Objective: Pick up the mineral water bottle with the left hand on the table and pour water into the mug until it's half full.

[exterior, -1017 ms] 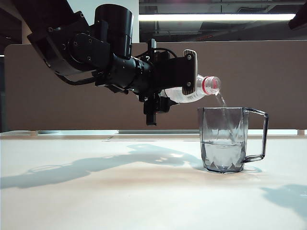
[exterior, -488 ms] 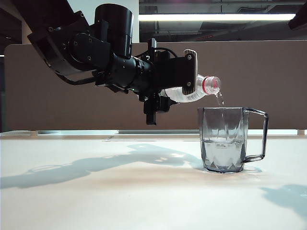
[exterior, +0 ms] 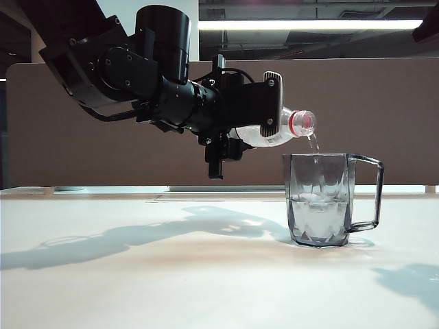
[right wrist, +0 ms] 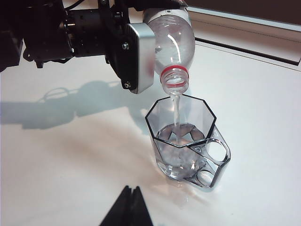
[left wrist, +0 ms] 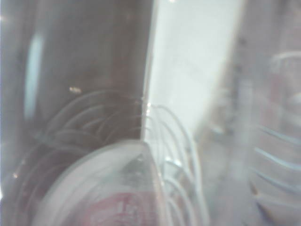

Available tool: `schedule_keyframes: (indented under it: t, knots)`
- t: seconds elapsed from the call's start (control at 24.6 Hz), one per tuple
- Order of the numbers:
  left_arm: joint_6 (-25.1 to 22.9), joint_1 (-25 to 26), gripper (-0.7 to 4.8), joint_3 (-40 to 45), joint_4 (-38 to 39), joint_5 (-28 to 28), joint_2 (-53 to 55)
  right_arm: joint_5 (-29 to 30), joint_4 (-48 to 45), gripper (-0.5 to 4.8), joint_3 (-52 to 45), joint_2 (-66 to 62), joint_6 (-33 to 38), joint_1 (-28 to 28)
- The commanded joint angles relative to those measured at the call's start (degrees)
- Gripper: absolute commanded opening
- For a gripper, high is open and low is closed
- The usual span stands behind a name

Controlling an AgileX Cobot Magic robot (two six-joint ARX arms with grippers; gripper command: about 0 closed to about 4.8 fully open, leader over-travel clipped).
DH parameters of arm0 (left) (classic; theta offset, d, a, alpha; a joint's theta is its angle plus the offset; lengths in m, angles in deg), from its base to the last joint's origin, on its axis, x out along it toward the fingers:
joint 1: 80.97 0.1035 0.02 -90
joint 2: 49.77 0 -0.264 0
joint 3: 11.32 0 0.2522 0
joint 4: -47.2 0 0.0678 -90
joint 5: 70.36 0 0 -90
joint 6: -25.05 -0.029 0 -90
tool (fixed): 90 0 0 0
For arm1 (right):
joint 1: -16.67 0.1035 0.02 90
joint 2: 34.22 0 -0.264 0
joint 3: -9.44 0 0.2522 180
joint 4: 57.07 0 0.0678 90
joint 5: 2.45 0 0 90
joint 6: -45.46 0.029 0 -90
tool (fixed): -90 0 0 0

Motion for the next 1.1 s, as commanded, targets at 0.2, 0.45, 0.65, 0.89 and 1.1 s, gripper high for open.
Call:
schedule_keyframes:
  t: [0.2,0.45,0.65,0.89,1.1]
  knots:
    - [-0.3,-0.1,2.72,-0.5,-2.5,0.2,-0.7,0.1,-0.7,-0.08,0.4,0.0,-0.2,0.0]
    - [2.0,-0.1,2.73,-0.5,-2.5,0.2,-0.7,0.1,-0.7,-0.08,0.4,0.0,-0.2,0.0]
    - [13.7,-0.2,2.73,-0.5,-2.5,0.2,-0.7,0.1,-0.7,-0.08,0.4,0.0,-0.2,0.0]
    - [21.9,-0.2,2.73,-0.5,-2.5,0.2,-0.8,0.1,-0.7,-0.08,0.4,0.0,-0.2,0.0]
    - [34.1,-0.2,2.73,-0.4,-1.9,0.2,-2.4,0.1,-0.7,-0.08,0.4,0.0,-0.2,0.0]
